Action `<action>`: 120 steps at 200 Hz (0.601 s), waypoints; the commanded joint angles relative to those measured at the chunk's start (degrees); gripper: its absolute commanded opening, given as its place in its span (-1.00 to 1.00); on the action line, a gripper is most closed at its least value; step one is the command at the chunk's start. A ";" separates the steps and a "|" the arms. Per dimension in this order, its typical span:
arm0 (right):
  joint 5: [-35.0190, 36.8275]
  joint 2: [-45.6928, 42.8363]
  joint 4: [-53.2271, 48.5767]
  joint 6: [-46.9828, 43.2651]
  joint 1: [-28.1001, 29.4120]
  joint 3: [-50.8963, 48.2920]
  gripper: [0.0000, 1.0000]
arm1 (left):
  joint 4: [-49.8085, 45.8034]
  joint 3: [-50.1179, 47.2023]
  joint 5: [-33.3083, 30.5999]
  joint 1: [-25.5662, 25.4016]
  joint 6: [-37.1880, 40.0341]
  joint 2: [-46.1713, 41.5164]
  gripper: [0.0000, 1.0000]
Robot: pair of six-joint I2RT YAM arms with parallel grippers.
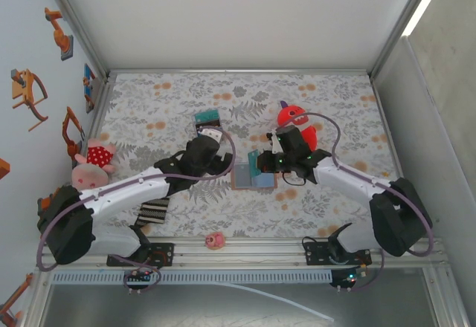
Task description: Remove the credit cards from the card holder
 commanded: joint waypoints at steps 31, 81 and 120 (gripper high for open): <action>-9.33 -5.20 10.37 -3.23 0.10 0.19 -1.00 | 1.48 -0.77 4.66 3.34 -4.42 -8.03 0.94; -21.01 -5.24 11.26 -7.62 0.21 2.40 -1.00 | 3.47 -1.05 19.10 6.84 1.32 -13.20 0.94; -24.33 -4.54 2.49 -15.44 0.61 6.17 -1.00 | -3.27 2.69 25.11 8.23 12.91 -13.84 0.94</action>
